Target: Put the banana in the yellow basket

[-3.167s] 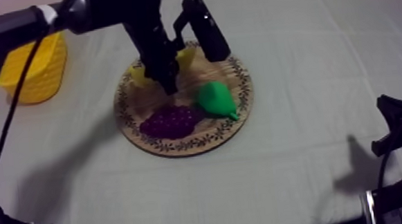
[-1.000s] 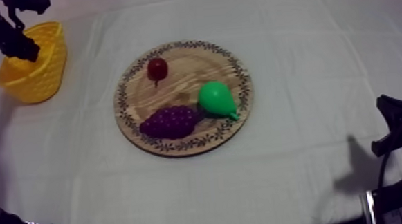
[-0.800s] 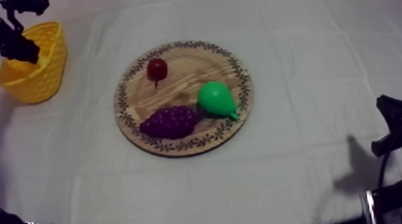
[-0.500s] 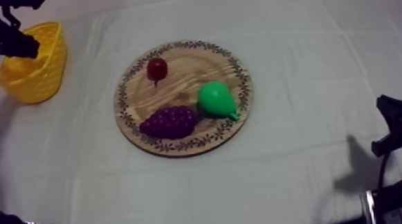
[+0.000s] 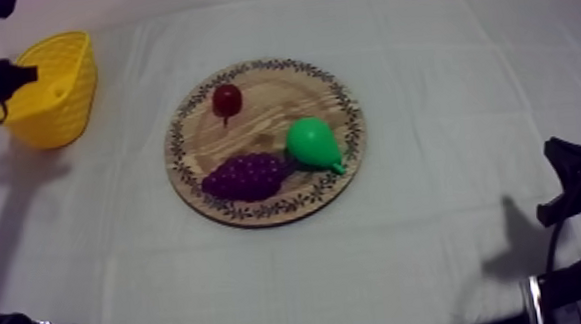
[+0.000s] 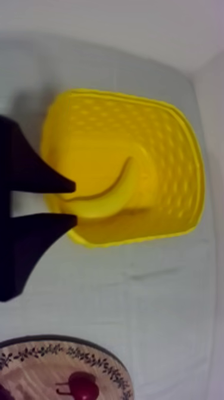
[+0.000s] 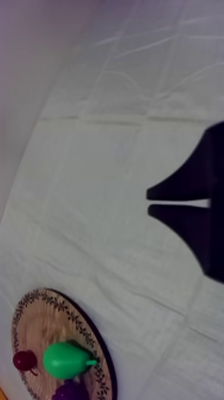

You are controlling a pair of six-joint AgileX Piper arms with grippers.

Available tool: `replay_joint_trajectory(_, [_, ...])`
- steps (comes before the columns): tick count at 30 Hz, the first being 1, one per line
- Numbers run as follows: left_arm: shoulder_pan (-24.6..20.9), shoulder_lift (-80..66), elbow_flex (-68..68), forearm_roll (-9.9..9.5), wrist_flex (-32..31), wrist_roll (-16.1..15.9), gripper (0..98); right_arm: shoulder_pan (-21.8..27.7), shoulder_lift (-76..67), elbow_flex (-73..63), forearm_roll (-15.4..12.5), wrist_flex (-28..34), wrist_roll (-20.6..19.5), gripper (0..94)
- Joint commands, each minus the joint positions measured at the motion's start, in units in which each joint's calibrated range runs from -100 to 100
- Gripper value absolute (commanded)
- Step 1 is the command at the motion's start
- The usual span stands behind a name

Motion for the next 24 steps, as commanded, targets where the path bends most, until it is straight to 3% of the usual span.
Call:
replay_joint_trajectory(1, [0.1,-13.9,13.3,-1.6,-1.9,3.8,6.3,0.0,0.0,0.0,0.0,0.0,0.0,0.4])
replay_joint_trajectory(13, [-0.4,-43.4,41.2,-2.96,-6.1,9.8,0.2,0.0,0.0,0.0,0.0,0.0,0.0,0.4])
replay_joint_trajectory(18, [-1.0,-52.6,47.2,-3.01,-1.3,12.2,0.1,0.0,0.0,0.0,0.0,0.0,0.0,0.4])
replay_joint_trajectory(24, [-2.0,-61.3,49.4,-2.65,9.0,13.0,0.0,0.0,0.0,0.0,0.0,0.0,0.0,0.4])
